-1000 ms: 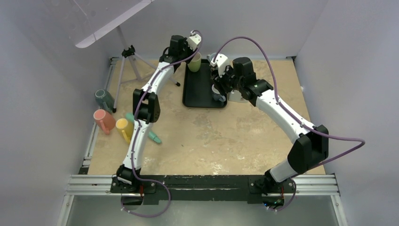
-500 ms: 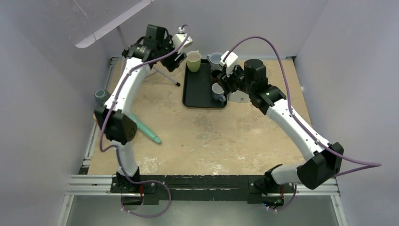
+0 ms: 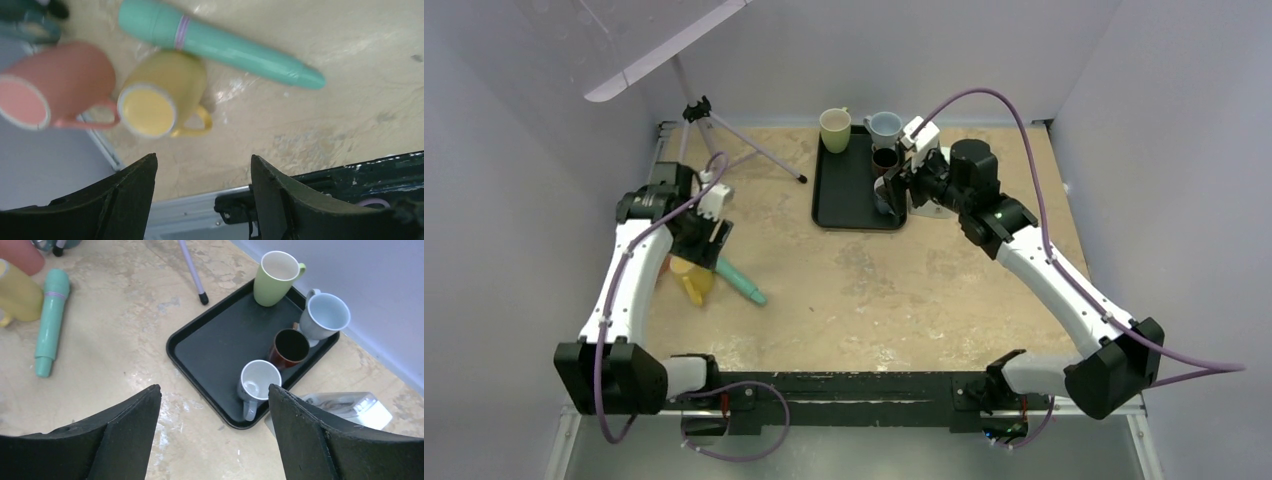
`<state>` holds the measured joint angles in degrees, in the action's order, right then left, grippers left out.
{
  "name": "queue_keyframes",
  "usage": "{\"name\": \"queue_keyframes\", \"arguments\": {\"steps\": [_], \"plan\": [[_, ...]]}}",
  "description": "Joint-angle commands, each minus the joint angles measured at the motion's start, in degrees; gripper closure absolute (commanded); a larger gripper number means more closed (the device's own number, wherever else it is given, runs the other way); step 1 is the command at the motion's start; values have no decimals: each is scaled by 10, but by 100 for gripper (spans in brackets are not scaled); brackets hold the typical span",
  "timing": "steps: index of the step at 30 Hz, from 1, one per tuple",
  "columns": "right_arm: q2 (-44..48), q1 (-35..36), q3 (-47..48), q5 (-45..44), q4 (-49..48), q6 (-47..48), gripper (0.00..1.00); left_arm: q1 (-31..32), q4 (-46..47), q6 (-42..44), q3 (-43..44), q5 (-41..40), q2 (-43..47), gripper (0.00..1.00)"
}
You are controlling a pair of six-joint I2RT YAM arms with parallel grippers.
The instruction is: Turn the mug right side up
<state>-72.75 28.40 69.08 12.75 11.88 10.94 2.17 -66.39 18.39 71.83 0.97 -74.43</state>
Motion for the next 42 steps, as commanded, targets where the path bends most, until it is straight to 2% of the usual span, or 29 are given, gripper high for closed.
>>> {"name": "queue_keyframes", "arguments": {"steps": [1, 3, 10, 18, 24, 29, 36, 42], "plan": [[18, 9, -9, 34, -50, -40, 18, -106, -12, -13, -65, -49, 58, 28], [14, 11, -6, 41, -54, -47, 17, -152, -5, -14, -82, -31, 52, 28], [-5, 13, 24, 38, -29, -44, 15, -180, 29, 2, -104, -19, 17, 28], [2, 14, 20, 24, -34, -57, 15, -186, 70, 11, -90, -4, -80, 47], [4, 15, 24, 7, -24, -55, 15, -184, 116, 16, -85, 21, -119, 51], [4, 14, 21, 3, -20, -55, 15, -166, 179, 56, -69, 89, -143, 51], [20, 14, -6, -7, -25, -61, 15, -137, 209, 103, -4, 124, -207, 47], [53, 15, -56, -16, -45, -70, 15, -132, 209, 40, 36, 120, -230, 40]]}}
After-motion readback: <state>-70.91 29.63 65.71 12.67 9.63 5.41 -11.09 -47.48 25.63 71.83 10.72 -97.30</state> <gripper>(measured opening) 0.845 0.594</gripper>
